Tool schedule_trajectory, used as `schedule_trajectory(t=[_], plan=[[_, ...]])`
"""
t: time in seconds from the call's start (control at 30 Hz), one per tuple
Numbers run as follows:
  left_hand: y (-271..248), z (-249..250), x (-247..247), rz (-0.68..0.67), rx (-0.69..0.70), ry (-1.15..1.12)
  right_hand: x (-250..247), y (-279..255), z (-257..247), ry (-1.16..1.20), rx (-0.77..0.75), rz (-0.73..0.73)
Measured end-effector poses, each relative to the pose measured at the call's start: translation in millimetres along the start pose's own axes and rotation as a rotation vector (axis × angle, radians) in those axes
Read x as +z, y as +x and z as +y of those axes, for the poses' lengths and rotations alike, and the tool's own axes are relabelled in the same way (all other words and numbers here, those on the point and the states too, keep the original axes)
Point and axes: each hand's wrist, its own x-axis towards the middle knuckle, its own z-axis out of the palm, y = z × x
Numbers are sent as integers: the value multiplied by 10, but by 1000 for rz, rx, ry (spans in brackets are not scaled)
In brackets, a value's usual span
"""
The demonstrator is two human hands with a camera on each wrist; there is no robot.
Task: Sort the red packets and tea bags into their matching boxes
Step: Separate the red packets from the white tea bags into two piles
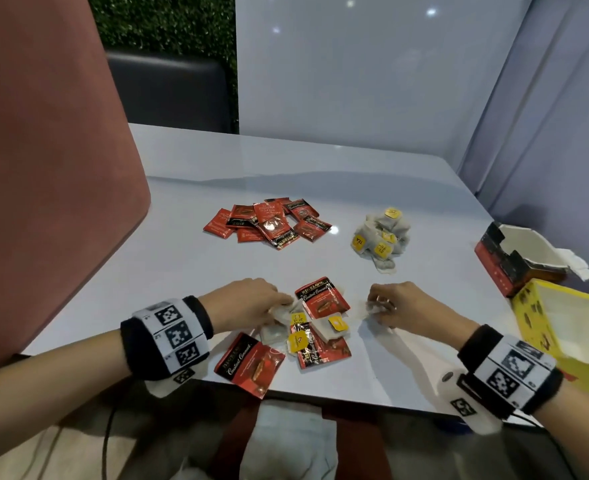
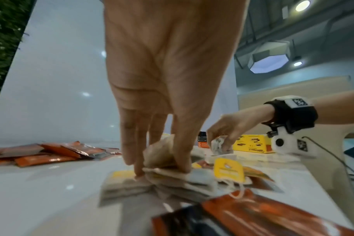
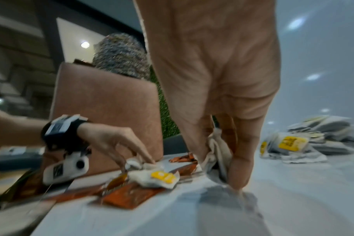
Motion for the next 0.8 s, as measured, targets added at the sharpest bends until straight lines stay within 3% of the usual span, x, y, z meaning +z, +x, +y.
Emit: schedule_trajectory(t=[0.13, 0.23, 0.37, 0.57, 0.7, 0.8], plan=[[54, -145, -106, 98, -7, -135, -198, -20, 135, 318, 78, 62], [122, -269, -175, 169, -51, -244, -331, -15, 210, 694, 135, 78], [165, -447, -368, 199, -130, -665, -510, 6, 317, 1098, 165, 114], [439, -420, -814, 267, -128, -918, -857, 227, 719, 1140, 206, 323], [1190, -232, -1117, 250, -73, -796, -1046, 602, 915, 930, 222, 413], [1879, -47, -1155, 212, -48, -879, -1065, 901, 981, 766, 304, 467]])
